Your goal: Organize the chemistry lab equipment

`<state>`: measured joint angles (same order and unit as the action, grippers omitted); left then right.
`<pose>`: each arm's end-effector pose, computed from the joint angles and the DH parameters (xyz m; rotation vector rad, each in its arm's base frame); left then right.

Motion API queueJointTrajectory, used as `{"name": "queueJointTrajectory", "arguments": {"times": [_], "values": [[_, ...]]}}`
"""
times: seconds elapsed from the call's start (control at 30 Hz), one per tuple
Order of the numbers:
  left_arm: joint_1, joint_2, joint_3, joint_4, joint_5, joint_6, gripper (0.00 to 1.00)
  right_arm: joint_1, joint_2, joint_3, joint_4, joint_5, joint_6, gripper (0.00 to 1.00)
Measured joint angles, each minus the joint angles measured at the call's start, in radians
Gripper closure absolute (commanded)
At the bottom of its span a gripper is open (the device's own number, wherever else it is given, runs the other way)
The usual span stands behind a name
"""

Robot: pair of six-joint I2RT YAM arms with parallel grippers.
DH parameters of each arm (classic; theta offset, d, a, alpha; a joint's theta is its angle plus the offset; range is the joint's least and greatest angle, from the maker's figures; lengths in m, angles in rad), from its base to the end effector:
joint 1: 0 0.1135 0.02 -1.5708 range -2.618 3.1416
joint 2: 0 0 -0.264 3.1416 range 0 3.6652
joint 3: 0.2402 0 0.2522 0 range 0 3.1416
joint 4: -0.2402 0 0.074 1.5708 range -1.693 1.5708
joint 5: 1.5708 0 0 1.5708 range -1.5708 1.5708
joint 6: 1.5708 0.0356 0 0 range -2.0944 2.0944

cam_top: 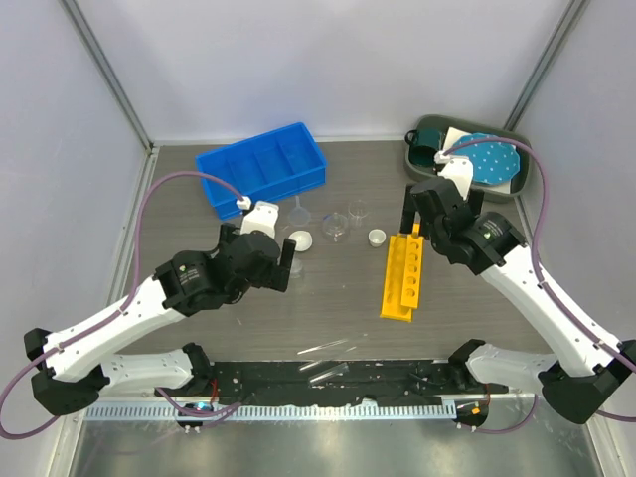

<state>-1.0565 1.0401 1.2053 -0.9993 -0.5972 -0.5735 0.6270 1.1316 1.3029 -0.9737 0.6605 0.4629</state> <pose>0.1097 -0.1535 0.3640 0.2747 2.2175 -0.1548 0.1828 0.1054 0.3799 0.1213 2.1769 -0.1805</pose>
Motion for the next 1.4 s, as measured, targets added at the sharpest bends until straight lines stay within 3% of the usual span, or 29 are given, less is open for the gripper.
{"name": "queueJointTrajectory", "arguments": {"times": [0.2,0.4,0.67,0.87,1.4], "values": [[0.0,-0.013,-0.039,0.014,0.063,0.042,0.0,-0.001,0.003,0.031,-0.023,-0.007,0.026,0.0],[-0.024,0.011,-0.075,0.015,0.153,0.066,0.05,-0.001,-0.031,0.025,-0.046,-0.115,-0.008,0.0],[-0.255,0.107,-0.09,0.066,0.135,0.056,0.13,-0.001,-0.105,-0.013,-0.056,-0.254,-0.069,0.0],[-0.398,0.173,-0.188,0.137,0.077,0.024,0.16,-0.001,-0.098,-0.077,-0.061,-0.342,-0.071,0.0],[-0.407,0.308,-0.404,0.353,0.117,-0.081,0.18,-0.001,-0.143,-0.122,-0.057,-0.433,-0.074,0.01]]}}
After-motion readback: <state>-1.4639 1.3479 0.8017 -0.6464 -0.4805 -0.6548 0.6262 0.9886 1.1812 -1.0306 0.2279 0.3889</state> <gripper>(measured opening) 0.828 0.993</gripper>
